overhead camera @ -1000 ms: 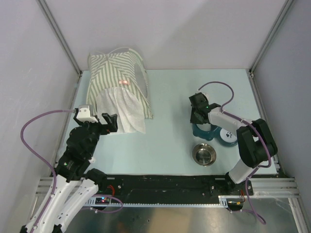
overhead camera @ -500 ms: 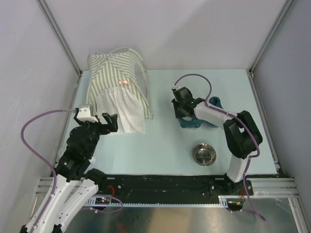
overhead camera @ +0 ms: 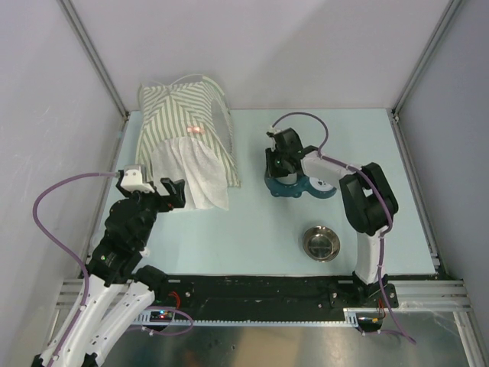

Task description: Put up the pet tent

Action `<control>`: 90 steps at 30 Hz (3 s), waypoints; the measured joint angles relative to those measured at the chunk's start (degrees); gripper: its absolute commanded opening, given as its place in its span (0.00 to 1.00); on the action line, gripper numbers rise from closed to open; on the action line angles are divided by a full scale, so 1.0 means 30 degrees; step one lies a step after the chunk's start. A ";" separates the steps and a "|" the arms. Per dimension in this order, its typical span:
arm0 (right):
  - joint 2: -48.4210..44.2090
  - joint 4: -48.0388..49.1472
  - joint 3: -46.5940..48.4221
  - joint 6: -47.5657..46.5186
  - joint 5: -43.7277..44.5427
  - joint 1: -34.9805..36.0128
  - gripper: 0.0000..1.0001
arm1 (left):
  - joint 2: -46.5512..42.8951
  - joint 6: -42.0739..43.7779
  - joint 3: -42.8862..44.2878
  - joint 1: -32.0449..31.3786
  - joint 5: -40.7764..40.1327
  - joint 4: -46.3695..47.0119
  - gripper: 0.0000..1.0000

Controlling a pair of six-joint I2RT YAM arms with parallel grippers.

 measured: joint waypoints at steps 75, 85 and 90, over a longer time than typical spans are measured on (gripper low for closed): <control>-0.4634 -1.2233 -0.0153 0.5559 1.5708 0.9355 0.00 | -0.1603 -0.1333 -0.1239 0.0000 -0.0590 -0.1253 0.98; -0.2550 -0.7941 0.2652 0.1005 1.5577 0.5399 0.00 | -0.1603 -0.1341 -0.1231 0.0000 -0.0597 -0.1727 0.98; -0.0488 -0.6492 0.4175 -0.0321 1.4557 0.4262 0.00 | -0.1596 -0.1341 -0.1188 0.0000 -0.0765 -0.1770 0.98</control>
